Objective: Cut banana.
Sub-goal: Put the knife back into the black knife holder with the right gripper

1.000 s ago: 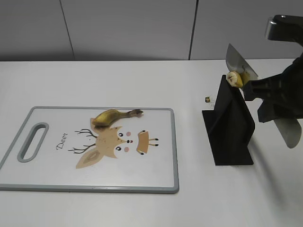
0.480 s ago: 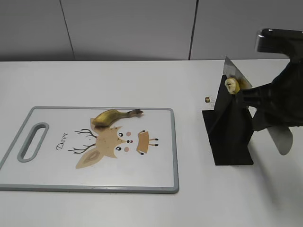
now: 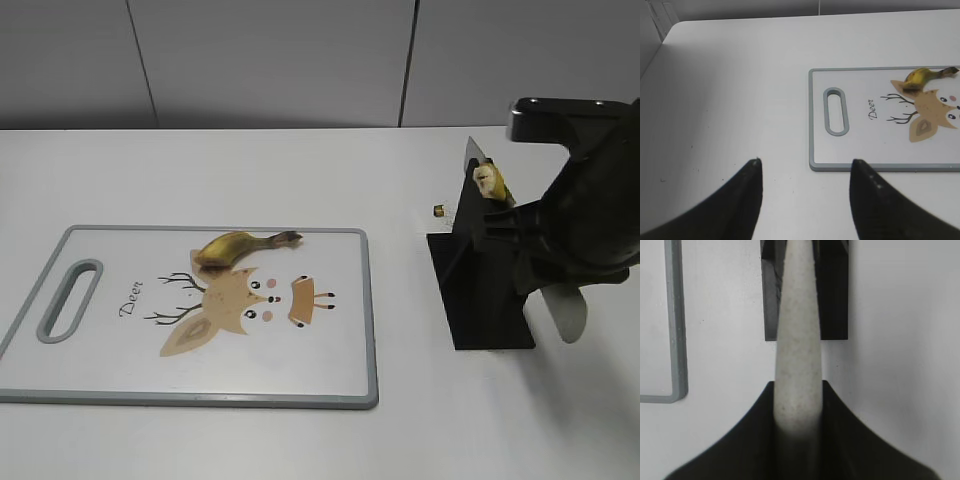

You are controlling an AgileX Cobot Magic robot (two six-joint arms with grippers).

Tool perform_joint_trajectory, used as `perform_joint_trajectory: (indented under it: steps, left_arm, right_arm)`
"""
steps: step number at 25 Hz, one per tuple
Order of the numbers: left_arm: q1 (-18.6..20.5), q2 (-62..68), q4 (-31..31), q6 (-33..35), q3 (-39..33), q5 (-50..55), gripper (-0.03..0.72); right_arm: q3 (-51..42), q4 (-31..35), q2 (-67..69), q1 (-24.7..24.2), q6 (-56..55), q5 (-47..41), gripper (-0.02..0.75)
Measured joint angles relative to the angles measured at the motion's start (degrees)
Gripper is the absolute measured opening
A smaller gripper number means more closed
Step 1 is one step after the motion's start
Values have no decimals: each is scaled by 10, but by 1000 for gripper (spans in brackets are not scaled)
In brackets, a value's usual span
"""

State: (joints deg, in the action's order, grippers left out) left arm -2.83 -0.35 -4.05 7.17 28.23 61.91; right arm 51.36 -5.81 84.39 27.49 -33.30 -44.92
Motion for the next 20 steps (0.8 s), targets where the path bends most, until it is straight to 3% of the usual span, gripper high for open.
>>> perform_joint_trajectory:
  steps: [11,13,18,20]
  left_arm:
    - [0,0,0,0,0,0,542]
    - [0,0,0,0,0,0,542]
    - [0,0,0,0,0,0,542]
    - [0,0,0,-1,0,0,542]
  right_arm:
    - [0,-3,5,0,-1,10,167]
    - [0,-3,5,0,-1,11,230]
    - [0,-3,5,0,-1,14,574]
    - [0,-3,2,0,1,14,633]
